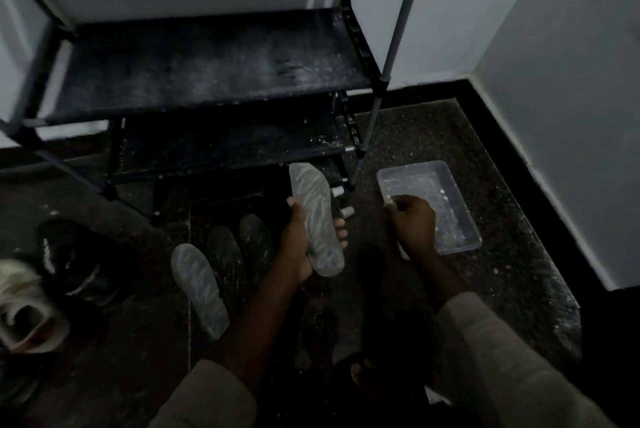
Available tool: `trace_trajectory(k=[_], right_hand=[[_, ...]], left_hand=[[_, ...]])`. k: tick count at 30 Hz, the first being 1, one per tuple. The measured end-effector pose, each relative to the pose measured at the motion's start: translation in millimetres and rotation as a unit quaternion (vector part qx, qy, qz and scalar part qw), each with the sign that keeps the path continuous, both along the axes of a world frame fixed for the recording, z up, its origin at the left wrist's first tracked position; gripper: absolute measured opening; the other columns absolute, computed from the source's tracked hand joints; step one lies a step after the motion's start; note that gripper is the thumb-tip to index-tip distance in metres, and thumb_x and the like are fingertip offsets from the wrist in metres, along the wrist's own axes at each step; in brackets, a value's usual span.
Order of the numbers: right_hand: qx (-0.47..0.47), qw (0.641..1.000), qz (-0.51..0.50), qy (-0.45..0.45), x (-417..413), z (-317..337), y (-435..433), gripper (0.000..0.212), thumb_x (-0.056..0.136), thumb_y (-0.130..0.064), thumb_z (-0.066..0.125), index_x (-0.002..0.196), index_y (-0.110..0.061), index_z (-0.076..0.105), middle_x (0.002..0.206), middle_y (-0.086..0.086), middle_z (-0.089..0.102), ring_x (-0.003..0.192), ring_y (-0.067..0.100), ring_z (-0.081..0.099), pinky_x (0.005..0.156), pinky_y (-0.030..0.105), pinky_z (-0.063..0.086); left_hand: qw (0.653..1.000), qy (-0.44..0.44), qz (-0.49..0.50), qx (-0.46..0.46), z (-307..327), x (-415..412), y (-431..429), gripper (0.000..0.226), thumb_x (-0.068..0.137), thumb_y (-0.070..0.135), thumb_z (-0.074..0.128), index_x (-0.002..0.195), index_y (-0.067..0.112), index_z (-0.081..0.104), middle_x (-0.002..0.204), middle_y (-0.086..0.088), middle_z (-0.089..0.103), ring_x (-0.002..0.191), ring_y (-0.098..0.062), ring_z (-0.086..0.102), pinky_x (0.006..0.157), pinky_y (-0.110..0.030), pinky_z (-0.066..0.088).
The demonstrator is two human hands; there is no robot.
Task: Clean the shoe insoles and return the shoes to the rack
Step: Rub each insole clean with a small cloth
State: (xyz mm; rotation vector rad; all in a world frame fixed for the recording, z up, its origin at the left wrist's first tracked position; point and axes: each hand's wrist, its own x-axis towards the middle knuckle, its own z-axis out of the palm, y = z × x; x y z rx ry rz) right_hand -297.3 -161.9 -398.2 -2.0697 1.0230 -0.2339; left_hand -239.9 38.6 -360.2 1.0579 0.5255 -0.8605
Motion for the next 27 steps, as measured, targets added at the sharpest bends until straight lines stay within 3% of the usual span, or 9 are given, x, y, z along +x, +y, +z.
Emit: trace_trajectory(k=[2, 5, 10, 15, 19, 22, 24, 27], right_hand=[[0.041, 0.998, -0.013, -0.056, 3.3, 29.8, 18.8, 0.005, 0.089, -0.026, 0.072, 0.093, -0.024, 0.075, 0.089, -0.011, 0.072, 0.087, 0.008, 0.067, 0.086, 0.031, 0.054], [0.069, 0.989, 0.015, -0.129, 2.3, 71.9, 40.4, 0.007, 0.088, -0.022, 0.075, 0.094, -0.020, 0.077, 0.086, -0.010, 0.073, 0.082, 0.002, 0.067, 0.080, 0.025, 0.052], [0.121, 0.967, 0.103, -0.199, 3.8, 142.5, 78.5, 0.014, 0.086, -0.017, 0.079, 0.100, -0.013, 0.079, 0.092, 0.001, 0.076, 0.087, 0.013, 0.073, 0.083, 0.033, 0.060], [0.171, 0.935, 0.194, -0.244, -1.5, 213.4, 124.5, 0.017, 0.085, -0.010, 0.079, 0.098, -0.021, 0.079, 0.091, -0.003, 0.079, 0.084, 0.014, 0.074, 0.076, 0.037, 0.061], [0.116, 0.910, 0.304, -0.257, -13.0, 269.6, 151.9, 0.019, 0.087, -0.012, 0.078, 0.106, -0.013, 0.079, 0.096, -0.004, 0.078, 0.089, 0.009, 0.073, 0.082, 0.029, 0.060], [0.089, 0.887, 0.377, -0.252, -23.6, 307.2, 167.2, 0.020, 0.087, -0.014, 0.079, 0.106, -0.015, 0.079, 0.094, -0.006, 0.078, 0.086, 0.007, 0.073, 0.080, 0.025, 0.060], [0.064, 0.876, 0.406, -0.251, -26.8, 326.0, 170.7, 0.021, 0.086, -0.013, 0.079, 0.107, -0.015, 0.078, 0.092, -0.006, 0.077, 0.085, 0.006, 0.072, 0.080, 0.021, 0.058], [0.042, 0.861, 0.441, -0.250, -34.3, 349.6, 179.3, 0.018, 0.085, -0.014, 0.079, 0.103, -0.015, 0.076, 0.089, -0.007, 0.075, 0.083, 0.006, 0.071, 0.079, 0.026, 0.059]], left_hand=[[1.000, -0.005, 0.016, -0.011, 20.9, -1.3, 8.0, 0.096, 0.088, 0.082, 0.015, 0.112, 0.008, 0.070, 0.079, -0.016, 0.074, 0.074, -0.030, 0.066, 0.079, -0.045, 0.057], [0.999, -0.011, 0.034, -0.021, 60.5, -7.5, 24.8, 0.097, 0.092, 0.079, 0.016, 0.082, 0.007, 0.079, 0.082, -0.019, 0.073, 0.077, -0.031, 0.065, 0.090, -0.048, 0.051], [0.997, -0.020, 0.067, -0.043, 127.1, -22.3, 56.8, 0.076, 0.096, 0.071, 0.030, 0.119, 0.005, 0.061, 0.106, -0.024, 0.068, 0.095, -0.035, 0.065, 0.083, -0.048, 0.054], [0.995, -0.049, 0.082, -0.040, 183.4, -36.5, 81.3, 0.077, 0.098, 0.067, 0.033, 0.145, 0.007, 0.046, 0.119, -0.023, 0.064, 0.108, -0.035, 0.062, 0.084, -0.045, 0.051], [0.989, -0.124, 0.081, -0.027, 233.8, -51.4, 96.1, 0.058, 0.106, 0.042, 0.028, 0.154, 0.010, 0.032, 0.141, -0.013, 0.051, 0.129, -0.031, 0.050, 0.111, -0.050, 0.037], [0.980, -0.171, 0.092, -0.039, 266.4, -53.2, 110.7, 0.058, 0.107, 0.044, 0.031, 0.153, 0.009, 0.036, 0.136, -0.013, 0.057, 0.113, -0.027, 0.057, 0.098, -0.045, 0.046], [0.978, -0.188, 0.088, -0.030, 285.7, -53.1, 115.8, 0.061, 0.106, 0.048, 0.032, 0.152, 0.008, 0.037, 0.153, -0.017, 0.045, 0.123, -0.031, 0.053, 0.099, -0.043, 0.043], [0.970, -0.211, 0.114, -0.046, 306.8, -55.7, 127.1, 0.063, 0.107, 0.048, 0.030, 0.151, 0.004, 0.038, 0.152, -0.020, 0.044, 0.135, -0.036, 0.048, 0.100, -0.044, 0.041]])
